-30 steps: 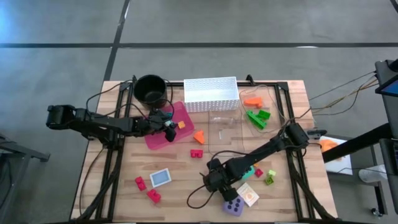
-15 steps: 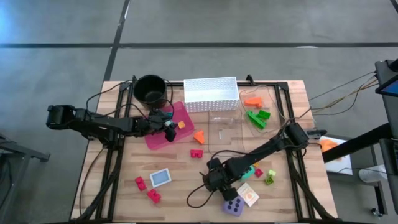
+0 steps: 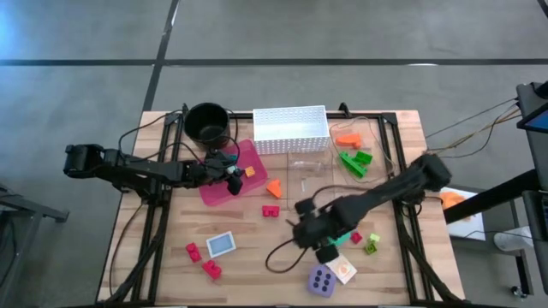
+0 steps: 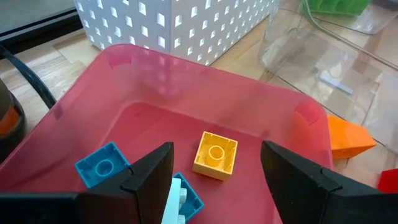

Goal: Pick & Place Toys
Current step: Put the large blue game piece into the top transparent bin

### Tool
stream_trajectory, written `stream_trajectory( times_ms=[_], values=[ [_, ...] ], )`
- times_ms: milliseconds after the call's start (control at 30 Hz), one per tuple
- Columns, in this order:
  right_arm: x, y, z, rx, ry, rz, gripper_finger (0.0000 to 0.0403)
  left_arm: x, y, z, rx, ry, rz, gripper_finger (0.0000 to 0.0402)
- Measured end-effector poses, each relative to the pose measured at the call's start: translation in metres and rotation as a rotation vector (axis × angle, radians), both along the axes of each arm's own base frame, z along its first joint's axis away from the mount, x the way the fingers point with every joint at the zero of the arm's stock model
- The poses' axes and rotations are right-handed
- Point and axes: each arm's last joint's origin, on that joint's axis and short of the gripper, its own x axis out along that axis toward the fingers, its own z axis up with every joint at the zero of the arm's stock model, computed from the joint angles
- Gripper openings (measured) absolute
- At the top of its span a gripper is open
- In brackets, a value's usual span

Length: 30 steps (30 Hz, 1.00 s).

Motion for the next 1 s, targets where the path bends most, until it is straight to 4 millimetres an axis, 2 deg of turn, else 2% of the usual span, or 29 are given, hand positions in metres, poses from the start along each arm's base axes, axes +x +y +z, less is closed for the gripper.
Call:
stream_trajectory(
  times_ms=[200, 433, 533, 733, 1000],
  values=[
    [-0.046, -0.037, 0.046, -0.115, -0.035, -0.244, 0.0177, 0.0, 0.0, 0.0, 0.0, 0.0, 0.0, 0.0246],
    [-0.104, -0.093, 0.063, -0.165, 0.0, -0.564, 0.0177, 0.0, 0.0, 0.0, 0.0, 0.0, 0.0, 0.0246],
    [-0.125, -0.118, 0.06, -0.155, -0.011, -0.667, 0.0177, 0.0, 0.0, 0.0, 0.0, 0.0, -0.001, 0.0246],
    [-0.161, -0.162, 0.038, -0.185, -0.004, -0.88, 0.0177, 0.0, 0.0, 0.0, 0.0, 0.0, -0.001, 0.0246],
    [-0.189, -0.202, 0.006, -0.188, 0.083, -1.141, 0.0177, 0.0, 0.0, 0.0, 0.0, 0.0, -0.001, 0.0246]
  ],
)
